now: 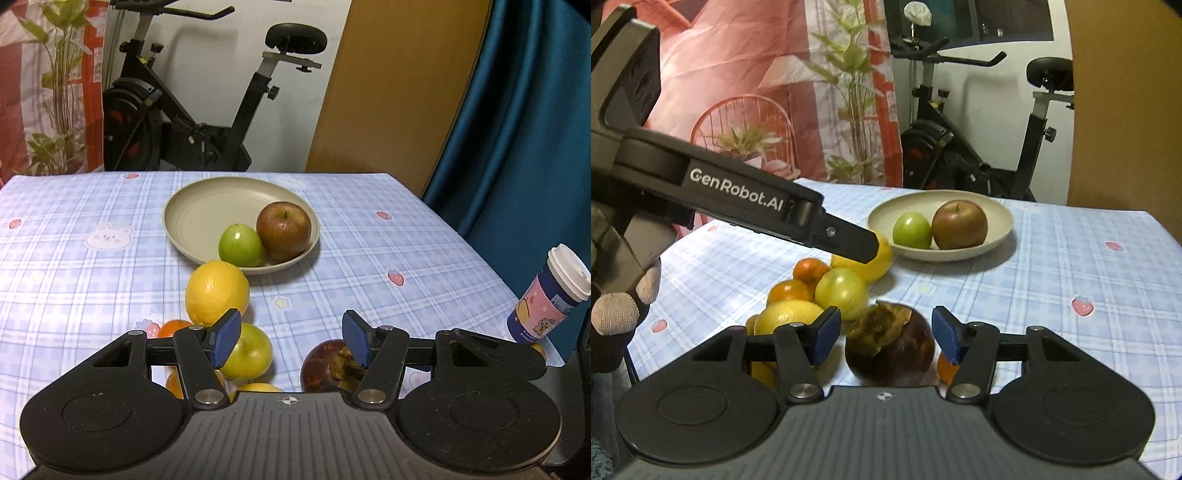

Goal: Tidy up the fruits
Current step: 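Move the left gripper to the dark purple mangosteen and grasp it, then lift the mangosteen with the left gripper toward the plate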

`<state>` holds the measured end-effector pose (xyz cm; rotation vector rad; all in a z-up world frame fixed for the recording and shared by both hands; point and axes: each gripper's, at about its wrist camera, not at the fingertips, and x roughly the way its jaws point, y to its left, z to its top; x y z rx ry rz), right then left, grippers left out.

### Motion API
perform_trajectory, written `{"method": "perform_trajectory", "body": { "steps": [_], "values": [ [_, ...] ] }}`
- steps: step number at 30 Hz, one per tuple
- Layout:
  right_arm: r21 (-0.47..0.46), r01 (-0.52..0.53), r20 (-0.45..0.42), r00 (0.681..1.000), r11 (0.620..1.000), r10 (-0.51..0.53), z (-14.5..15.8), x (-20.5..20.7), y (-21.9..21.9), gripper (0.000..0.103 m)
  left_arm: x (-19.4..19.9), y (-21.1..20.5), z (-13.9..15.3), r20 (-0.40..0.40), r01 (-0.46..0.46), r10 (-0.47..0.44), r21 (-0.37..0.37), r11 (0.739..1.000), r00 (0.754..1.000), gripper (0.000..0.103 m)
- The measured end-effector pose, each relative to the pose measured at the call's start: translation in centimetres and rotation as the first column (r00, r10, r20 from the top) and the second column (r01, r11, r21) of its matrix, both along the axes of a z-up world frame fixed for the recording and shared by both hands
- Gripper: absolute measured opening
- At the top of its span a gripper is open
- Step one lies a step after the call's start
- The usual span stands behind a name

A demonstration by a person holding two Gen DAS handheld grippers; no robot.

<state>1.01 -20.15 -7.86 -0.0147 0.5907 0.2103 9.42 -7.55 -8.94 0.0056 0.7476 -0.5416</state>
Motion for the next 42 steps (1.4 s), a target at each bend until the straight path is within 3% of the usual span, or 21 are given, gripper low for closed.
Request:
{"method": "perform_trajectory", "body": {
  "steps": [8,33,42],
  "values": [
    [-0.017,0.01,-0.032,0.999,1.0,-0.01,-1.0,0.2,0.1,0.06,-0.4,-0.5,-0.6,-0.034,0.036,-0.036,-0.004,0.999,0.999,0.063],
    [-0.061,-0.02,-0.006,1.0,0.998,0.02,-1.6,-0.1,0.3,0.062,-0.3,-3.1,-3.1,-0.114,0.13,-0.125,0.037,0.991,0.986,0.063],
    [-0.072,-0.025,0.001,1.0,0.997,0.025,-1.5,0.0,0.4,0.062,0.4,-2.4,-3.1,-0.133,0.102,-0.106,-0.033,0.994,0.985,0.059]
  ]
}}
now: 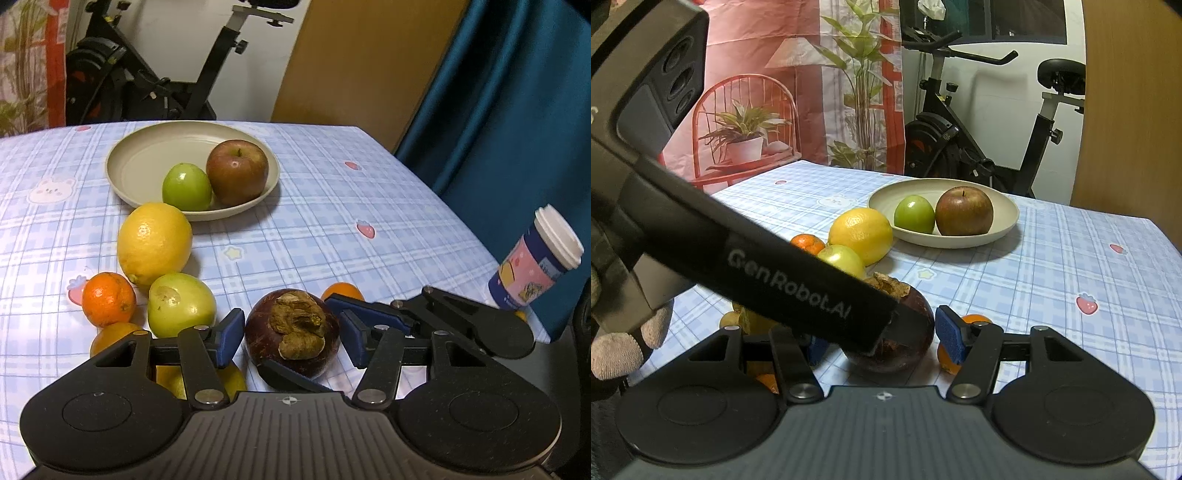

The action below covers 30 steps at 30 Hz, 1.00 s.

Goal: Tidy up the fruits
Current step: 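Lift the mangosteen with the left gripper toward the plate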

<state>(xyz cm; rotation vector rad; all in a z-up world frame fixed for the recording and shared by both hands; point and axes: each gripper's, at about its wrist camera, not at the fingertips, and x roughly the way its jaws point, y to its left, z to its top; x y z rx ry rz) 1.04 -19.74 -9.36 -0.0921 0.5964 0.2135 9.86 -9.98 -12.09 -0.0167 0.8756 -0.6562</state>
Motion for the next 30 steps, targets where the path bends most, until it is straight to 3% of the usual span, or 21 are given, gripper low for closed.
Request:
{"method": "perform_trajectory", "body": {
  "steps": [11,30],
  "values": [
    [-0.037,-0.019,0.007,1.0,0.999,0.019,-0.5,0.8,0.2,0.063,0.8,0.7,-0.3,-0.043,-0.042,0.04,-0.062,0.997,0.998,0.059],
    [-0.031,-0.038,-0.005,0.999,0.999,0.037,-0.8,1.1,-0.2,0.063,0.3,-0.3,-0.4,0.0,0.015,-0.015,0.03,0.999,1.0,0.062]
  ]
}}
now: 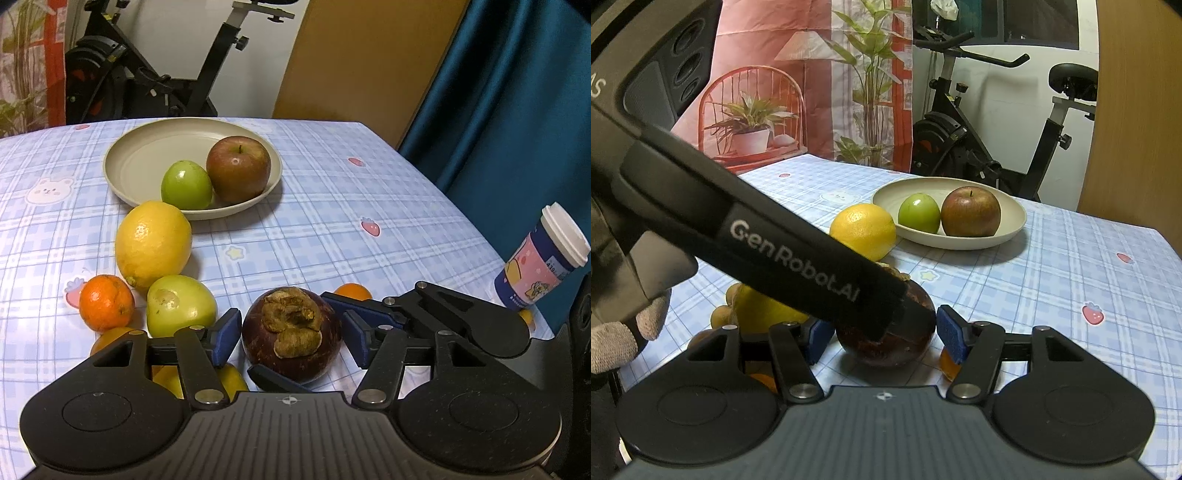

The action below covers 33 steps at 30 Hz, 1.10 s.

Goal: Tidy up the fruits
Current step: 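Lift the mangosteen with the left gripper toward the plate, then lower the mangosteen onto the beige plate and open the left gripper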

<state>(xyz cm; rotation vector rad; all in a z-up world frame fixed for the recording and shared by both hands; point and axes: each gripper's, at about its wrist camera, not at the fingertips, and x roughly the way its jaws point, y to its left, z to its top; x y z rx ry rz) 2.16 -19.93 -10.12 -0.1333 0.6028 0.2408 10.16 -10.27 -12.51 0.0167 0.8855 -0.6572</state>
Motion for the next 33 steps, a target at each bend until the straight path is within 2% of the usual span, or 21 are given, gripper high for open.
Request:
{"method": "perform_trajectory", "body": {
  "steps": [3,6,15,28,33],
  "values": [
    [0.002,-0.001,-0.008,1.0,1.0,0.001,0.0,0.1,-0.1,0.063,0.2,-0.2,0.0,-0.004,0.005,-0.005,0.01,1.0,1.0,0.063],
    [0.011,0.003,-0.02,1.0,1.0,-0.003,0.3,0.4,-0.3,0.063,0.3,0.2,0.2,-0.016,0.004,-0.004,-0.015,1.0,1.0,0.063],
    [0.04,0.012,0.019,1.0,0.999,-0.013,2.4,1.0,-0.9,0.063,1.0,0.5,2.8,0.038,0.001,0.001,-0.056,0.998,0.999,0.063],
    [0.013,-0.047,0.012,0.999,0.999,0.046,5.6,5.3,-0.2,0.063,4.0,2.4,5.6,0.057,-0.049,0.057,-0.123,0.991,0.997,0.063],
    [0.029,-0.068,0.004,0.998,0.997,0.068,6.5,7.3,-0.1,0.063,5.5,3.2,6.4,0.068,-0.065,0.075,-0.142,0.988,0.995,0.063]
  ]
}}
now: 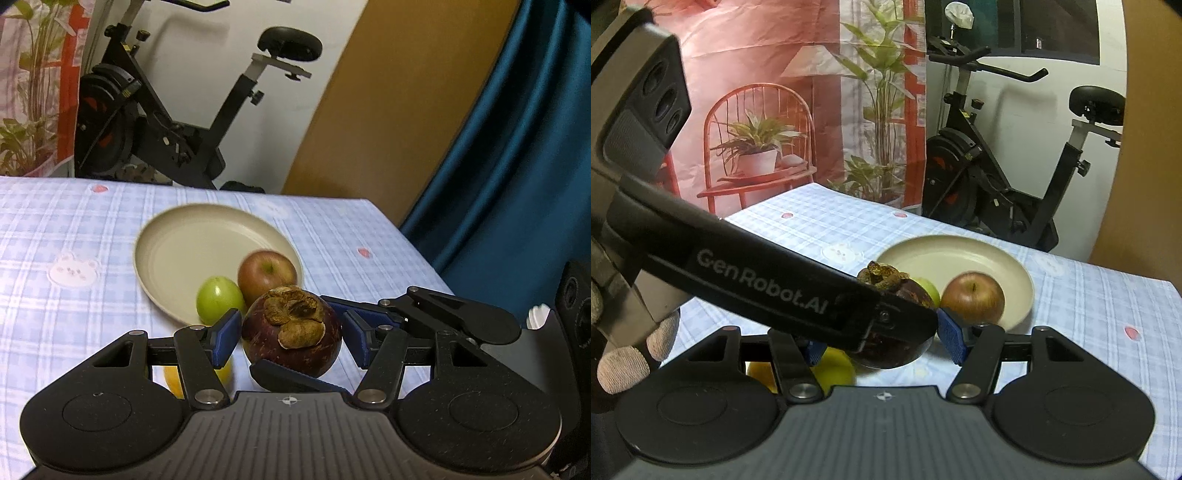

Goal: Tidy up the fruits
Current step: 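Lower the mangosteen onto the beige plate and open the left gripper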

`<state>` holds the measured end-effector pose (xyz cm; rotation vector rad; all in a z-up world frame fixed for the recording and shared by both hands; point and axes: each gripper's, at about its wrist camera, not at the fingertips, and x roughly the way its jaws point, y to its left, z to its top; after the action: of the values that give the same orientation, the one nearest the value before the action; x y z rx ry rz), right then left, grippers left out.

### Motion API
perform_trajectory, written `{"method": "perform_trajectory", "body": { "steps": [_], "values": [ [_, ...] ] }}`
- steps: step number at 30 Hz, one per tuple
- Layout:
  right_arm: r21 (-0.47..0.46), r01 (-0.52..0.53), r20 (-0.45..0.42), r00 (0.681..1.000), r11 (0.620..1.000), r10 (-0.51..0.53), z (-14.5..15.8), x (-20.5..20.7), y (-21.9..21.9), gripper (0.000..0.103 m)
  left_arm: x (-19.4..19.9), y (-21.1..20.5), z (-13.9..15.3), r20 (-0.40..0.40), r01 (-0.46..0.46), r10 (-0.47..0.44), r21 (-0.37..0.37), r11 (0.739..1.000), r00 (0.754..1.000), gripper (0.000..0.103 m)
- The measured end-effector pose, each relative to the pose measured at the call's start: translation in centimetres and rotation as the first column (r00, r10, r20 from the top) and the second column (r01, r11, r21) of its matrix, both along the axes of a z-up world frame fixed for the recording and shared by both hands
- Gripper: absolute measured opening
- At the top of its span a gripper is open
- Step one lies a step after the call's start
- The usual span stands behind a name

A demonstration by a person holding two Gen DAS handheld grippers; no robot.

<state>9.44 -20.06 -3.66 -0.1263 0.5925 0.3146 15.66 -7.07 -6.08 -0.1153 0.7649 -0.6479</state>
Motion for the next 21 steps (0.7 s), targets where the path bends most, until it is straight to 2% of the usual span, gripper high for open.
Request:
{"method": "perform_trajectory", "body": {
  "steps": [9,15,21],
  "values": [
    [-0.01,-0.066,0.012,0.998,0.998,0.066,0.7,4.5,1.1,0.063,3.4,1.4,0.6,-0.001,-0.053,0.053,-0.011,0.999,0.999,0.063],
    [-0.018,-0.09,0.003,0.996,0.996,0.09,0.0,7.8,1.6,0.063,6.6,1.7,0.6,0.009,-0.075,0.075,0.001,0.997,0.997,0.061],
    [-0.022,-0.104,-0.02,0.994,0.994,0.103,-1.4,11.6,1.9,0.063,9.8,2.0,-0.3,-0.018,-0.082,0.083,0.022,0.996,0.996,0.061]
  ]
}}
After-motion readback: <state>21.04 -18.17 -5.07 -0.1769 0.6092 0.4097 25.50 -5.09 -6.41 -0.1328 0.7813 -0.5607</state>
